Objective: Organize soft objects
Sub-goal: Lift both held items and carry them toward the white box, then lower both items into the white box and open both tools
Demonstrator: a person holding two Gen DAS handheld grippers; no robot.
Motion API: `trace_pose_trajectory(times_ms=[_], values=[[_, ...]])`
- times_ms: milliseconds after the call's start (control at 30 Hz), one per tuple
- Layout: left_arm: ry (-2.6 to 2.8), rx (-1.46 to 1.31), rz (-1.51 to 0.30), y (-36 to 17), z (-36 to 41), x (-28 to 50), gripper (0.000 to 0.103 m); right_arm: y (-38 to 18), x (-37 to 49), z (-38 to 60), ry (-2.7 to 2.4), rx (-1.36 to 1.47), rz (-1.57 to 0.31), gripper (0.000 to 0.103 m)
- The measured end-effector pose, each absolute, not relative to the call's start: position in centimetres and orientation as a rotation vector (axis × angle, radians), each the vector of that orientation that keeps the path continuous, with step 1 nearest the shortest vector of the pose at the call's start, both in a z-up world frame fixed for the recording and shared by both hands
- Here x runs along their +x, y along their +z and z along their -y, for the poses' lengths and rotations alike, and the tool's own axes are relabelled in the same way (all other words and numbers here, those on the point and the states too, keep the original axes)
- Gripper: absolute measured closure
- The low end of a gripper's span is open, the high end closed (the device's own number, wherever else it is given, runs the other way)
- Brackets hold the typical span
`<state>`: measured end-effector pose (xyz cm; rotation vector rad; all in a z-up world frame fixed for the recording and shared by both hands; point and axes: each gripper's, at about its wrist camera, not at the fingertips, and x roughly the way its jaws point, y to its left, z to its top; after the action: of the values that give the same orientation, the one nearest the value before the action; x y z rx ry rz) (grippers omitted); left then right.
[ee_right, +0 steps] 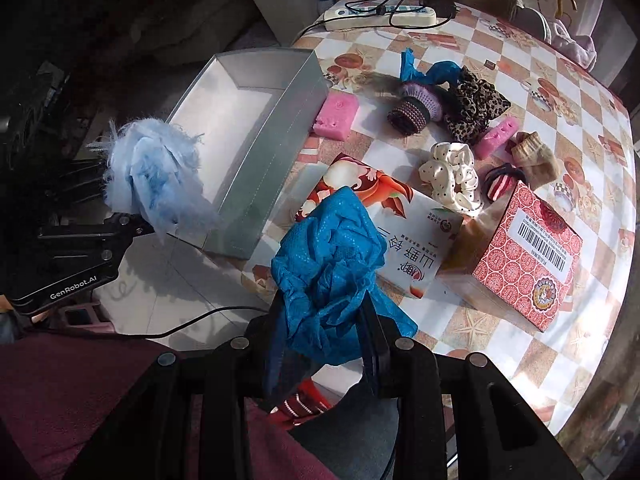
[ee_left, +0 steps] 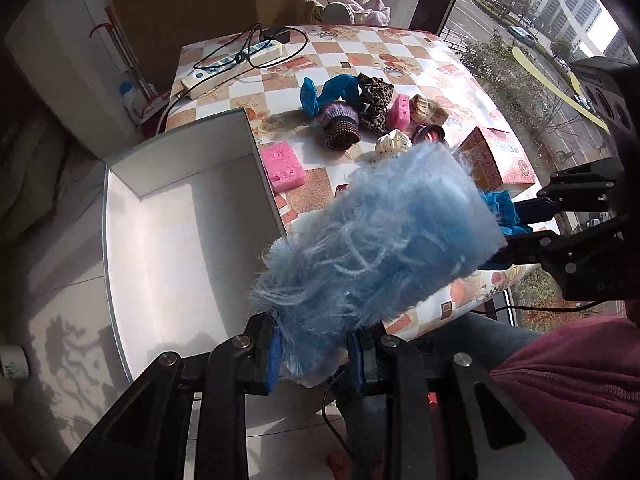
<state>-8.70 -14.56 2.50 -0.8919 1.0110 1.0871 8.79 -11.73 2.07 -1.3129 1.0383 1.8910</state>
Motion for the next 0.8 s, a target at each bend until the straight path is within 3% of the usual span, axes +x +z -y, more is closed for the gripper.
trace_pose_trajectory(times_ms=[367,800], values=[[1.383,-1.079,-0.896,-0.1,16.3,-18.1,0.073,2.5,-2.2,9.6,2.032,-1.443,-0.938,0.069],[1.442,-1.239,-0.873,-4.1,15.9,-20.7,0.073,0.9,-7.8,9.2,2.063,-1.566,-0.865,0.069]])
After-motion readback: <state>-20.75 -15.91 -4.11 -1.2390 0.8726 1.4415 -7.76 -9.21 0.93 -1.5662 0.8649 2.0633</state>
